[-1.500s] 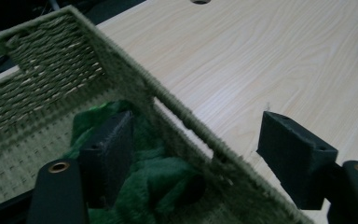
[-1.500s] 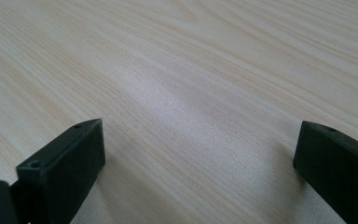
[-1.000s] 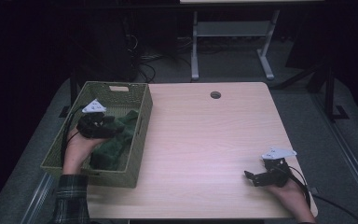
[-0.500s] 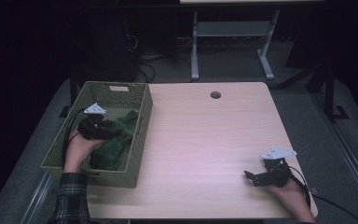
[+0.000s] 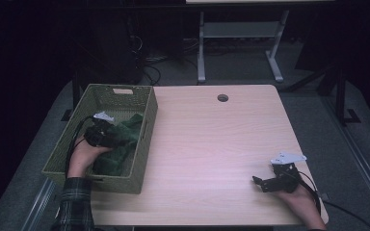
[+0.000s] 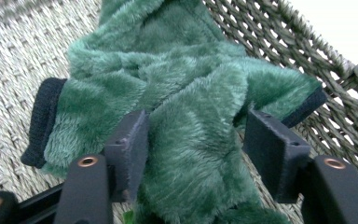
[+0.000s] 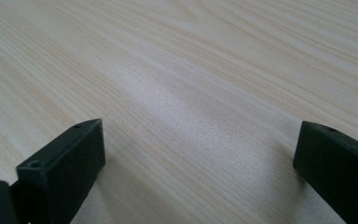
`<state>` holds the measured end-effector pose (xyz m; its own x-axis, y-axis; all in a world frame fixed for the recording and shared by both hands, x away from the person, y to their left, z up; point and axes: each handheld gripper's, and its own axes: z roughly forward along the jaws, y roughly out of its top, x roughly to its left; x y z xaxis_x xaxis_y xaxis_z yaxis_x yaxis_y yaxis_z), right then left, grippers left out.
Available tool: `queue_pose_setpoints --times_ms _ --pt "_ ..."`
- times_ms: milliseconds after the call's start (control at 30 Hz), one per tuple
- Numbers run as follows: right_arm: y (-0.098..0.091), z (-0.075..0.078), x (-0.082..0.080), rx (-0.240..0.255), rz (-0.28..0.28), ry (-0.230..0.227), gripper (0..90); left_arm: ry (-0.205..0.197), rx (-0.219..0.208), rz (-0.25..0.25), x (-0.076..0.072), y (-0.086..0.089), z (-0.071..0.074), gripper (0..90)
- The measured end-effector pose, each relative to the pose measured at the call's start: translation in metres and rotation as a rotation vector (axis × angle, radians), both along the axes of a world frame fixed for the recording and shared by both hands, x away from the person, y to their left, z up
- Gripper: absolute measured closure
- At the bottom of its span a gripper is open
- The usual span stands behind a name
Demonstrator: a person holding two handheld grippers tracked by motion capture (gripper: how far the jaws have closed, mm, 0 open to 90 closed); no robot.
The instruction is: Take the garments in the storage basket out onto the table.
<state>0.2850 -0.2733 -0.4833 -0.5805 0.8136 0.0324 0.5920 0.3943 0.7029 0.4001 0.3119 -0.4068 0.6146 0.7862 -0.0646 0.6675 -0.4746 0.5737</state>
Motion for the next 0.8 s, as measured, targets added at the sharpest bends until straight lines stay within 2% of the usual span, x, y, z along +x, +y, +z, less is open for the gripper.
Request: queue_pose_setpoints --times_ms 233,433,567,800 --pt "0.000 0.000 0.000 0.000 0.000 0.000 1.7 0.029 -0.004 -0.007 -0.001 -0.001 -0.002 64.9" --pt "0.000 0.000 0.000 0.000 0.000 0.000 1.7 0.095 -0.037 0.010 0.001 0.002 0.001 82.4" --pt "0.000 0.000 0.000 0.000 0.000 0.000 1.7 0.117 -0.059 0.008 0.000 0.003 0.003 85.0" --pt "0.000 0.000 0.000 0.000 0.000 0.000 1.7 0.074 -0.124 0.029 -0.002 0.008 0.012 85.2"
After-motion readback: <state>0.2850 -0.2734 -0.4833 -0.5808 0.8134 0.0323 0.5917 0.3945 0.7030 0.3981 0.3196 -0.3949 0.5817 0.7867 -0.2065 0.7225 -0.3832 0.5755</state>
